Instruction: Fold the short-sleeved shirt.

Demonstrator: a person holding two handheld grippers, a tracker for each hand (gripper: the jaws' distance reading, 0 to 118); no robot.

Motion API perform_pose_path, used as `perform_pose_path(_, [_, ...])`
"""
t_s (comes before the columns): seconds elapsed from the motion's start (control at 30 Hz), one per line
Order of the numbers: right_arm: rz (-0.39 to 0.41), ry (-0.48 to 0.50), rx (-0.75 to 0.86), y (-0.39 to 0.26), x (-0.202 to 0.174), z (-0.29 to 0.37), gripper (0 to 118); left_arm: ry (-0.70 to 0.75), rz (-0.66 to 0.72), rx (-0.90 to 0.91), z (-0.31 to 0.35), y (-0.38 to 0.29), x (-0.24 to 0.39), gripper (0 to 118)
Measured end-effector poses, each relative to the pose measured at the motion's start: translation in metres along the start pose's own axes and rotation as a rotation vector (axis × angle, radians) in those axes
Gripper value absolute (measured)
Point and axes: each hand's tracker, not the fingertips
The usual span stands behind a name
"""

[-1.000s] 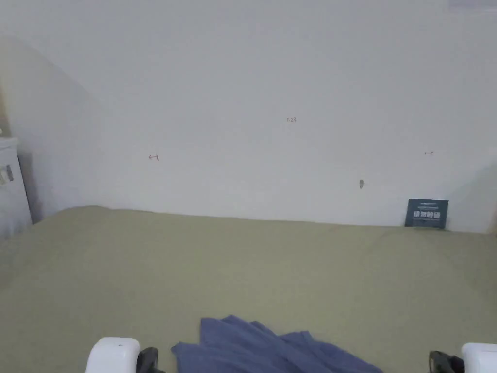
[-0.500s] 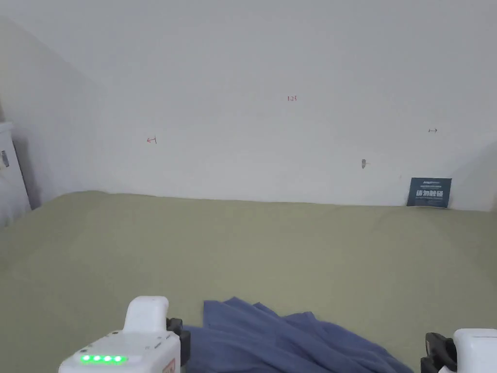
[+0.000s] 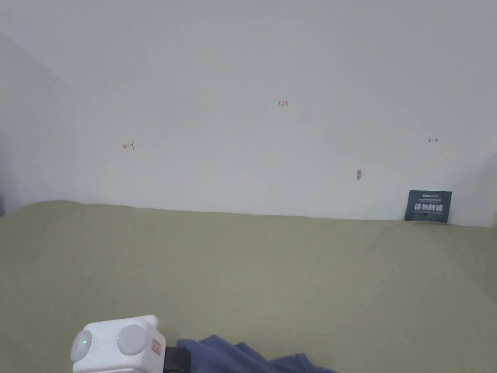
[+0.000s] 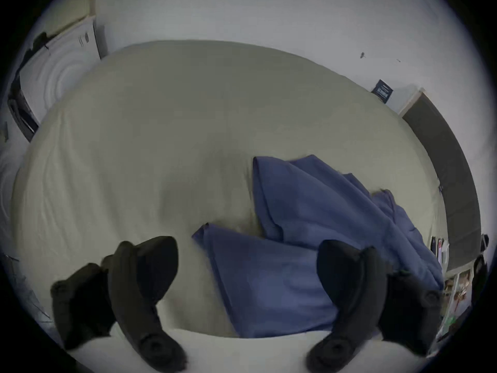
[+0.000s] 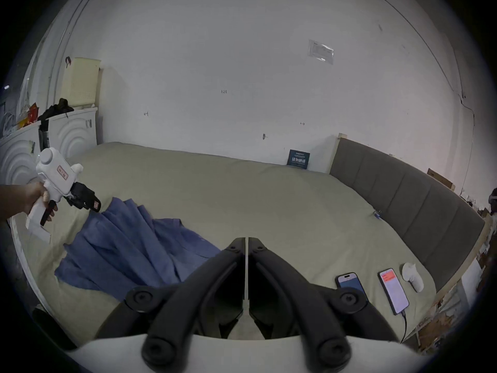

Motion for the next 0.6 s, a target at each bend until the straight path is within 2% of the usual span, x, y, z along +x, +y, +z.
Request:
perform_pose_path(0.07, [-0.002,0.001,-0.011,-0.005,0.002,-0.007,3,-0.011,0.018,-0.058,-0.012,-0.001,-0.002,101])
perform_pose_path(0.13, [-0.011,0.004,-0.032,-0.009,0.003,-0.014,3,-0.031,0.008,-0.123,-0.023,0.0,-0.002,97])
perform_pose_path(0.17, [-0.02,0.006,-0.046,-0.012,0.003,-0.015,3,0.013,-0.005,-0.137,-0.024,0.001,0.001,96])
perform_pose_path(0.23, [-0.035,0.008,-0.057,-0.015,0.004,-0.017,3,0.042,-0.031,-0.096,-0.02,0.005,0.008,92])
perform_pose_path(0.33, [-0.095,-0.003,-0.088,-0.02,0.006,-0.019,3,0.079,-0.06,-0.069,-0.007,0.005,0.02,56])
perform_pose_path(0.37, [-0.118,0.0,-0.11,-0.022,0.007,-0.021,4,0.037,-0.063,-0.064,-0.007,0.004,0.02,24])
perform_pose_path(0.4, [-0.135,0.019,-0.135,-0.023,0.007,-0.024,5,-0.028,-0.049,-0.062,-0.011,0.001,0.022,13])
perform_pose_path(0.43, [-0.15,0.047,-0.165,-0.025,0.008,-0.026,10,-0.05,-0.037,-0.062,-0.01,-0.003,0.026,13])
perform_pose_path(0.47, [-0.167,0.086,-0.204,-0.027,0.008,-0.029,31,-0.002,-0.046,-0.052,-0.01,-0.002,0.026,13])
perform_pose_path(0.53, [-0.211,0.173,-0.286,-0.032,0.009,-0.038,83,0.011,-0.069,-0.039,-0.007,-0.003,0.028,12])
perform_pose_path(0.57, [-0.245,0.225,-0.361,-0.038,0.008,-0.045,97,0.005,-0.063,-0.034,-0.006,-0.007,0.026,12])
perform_pose_path(0.6, [-0.26,0.262,-0.4,-0.041,0.006,-0.049,95,0.001,-0.052,-0.027,-0.006,-0.011,0.025,12])
